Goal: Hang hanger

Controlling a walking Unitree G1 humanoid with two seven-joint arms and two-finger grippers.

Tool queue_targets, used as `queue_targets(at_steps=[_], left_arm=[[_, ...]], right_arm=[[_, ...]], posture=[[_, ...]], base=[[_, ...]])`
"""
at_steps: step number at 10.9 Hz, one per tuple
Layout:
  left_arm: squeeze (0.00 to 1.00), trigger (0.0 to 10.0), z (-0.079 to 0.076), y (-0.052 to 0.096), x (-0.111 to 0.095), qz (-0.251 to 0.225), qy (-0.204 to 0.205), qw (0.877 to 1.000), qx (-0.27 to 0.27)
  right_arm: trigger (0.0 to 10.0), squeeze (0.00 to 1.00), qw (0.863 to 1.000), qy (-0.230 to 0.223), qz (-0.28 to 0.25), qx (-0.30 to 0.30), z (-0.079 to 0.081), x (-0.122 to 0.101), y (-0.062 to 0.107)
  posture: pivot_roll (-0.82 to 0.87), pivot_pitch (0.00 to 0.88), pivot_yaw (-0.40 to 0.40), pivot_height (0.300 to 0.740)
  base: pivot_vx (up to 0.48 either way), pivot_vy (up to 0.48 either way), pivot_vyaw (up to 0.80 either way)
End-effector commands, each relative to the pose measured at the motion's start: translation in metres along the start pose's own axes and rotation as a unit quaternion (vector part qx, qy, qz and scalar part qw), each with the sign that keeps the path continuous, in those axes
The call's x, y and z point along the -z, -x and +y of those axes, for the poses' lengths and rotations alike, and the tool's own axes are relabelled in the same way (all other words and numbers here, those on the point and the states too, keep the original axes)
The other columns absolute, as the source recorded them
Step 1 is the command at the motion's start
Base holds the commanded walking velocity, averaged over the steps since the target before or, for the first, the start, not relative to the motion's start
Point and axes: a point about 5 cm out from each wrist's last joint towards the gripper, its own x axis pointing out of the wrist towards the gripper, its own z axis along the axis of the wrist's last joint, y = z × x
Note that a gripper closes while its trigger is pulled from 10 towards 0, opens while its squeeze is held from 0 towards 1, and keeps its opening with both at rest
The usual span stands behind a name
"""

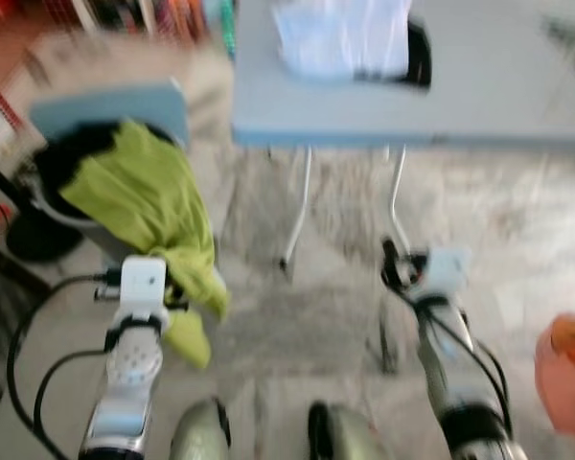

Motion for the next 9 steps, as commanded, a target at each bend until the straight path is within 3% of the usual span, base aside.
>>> queue_targets(at_steps=[1, 5, 9], left_arm=[[0.0, 10.0, -0.001, -0.002, 0.001, -0.003, 0.004, 1.0, -0.005], [0.0, 10.0, -0.017, -0.016, -0.014, -0.035, 0.012, 0.999, 0.022], [0.0, 10.0, -0.015, -0.01, -0.012, -0.034, 0.045, 0.998, 0.018]], right_arm=[[10.0, 0.0, 1.0, 0.003, 0.005, 0.014, -0.007, 0.005, 0.004], [10.0, 0.0, 1.0, 0.001, -0.005, 0.029, -0.009, 0.003, -0.001], [10.0, 0.0, 1.0, 0.012, -0.007, 0.018, -0.012, 0.003, 0.001]], posture=[[0.04, 0.031, 0.002, 0.74], [0.02, 0.025, 0.025, 0.74], [0.02, 0.085, -0.009, 0.74]], base=[[0.0, 0.0, 0.0], [0.0, 0.0, 0.0], [0.0, 0.427, 0.0]])
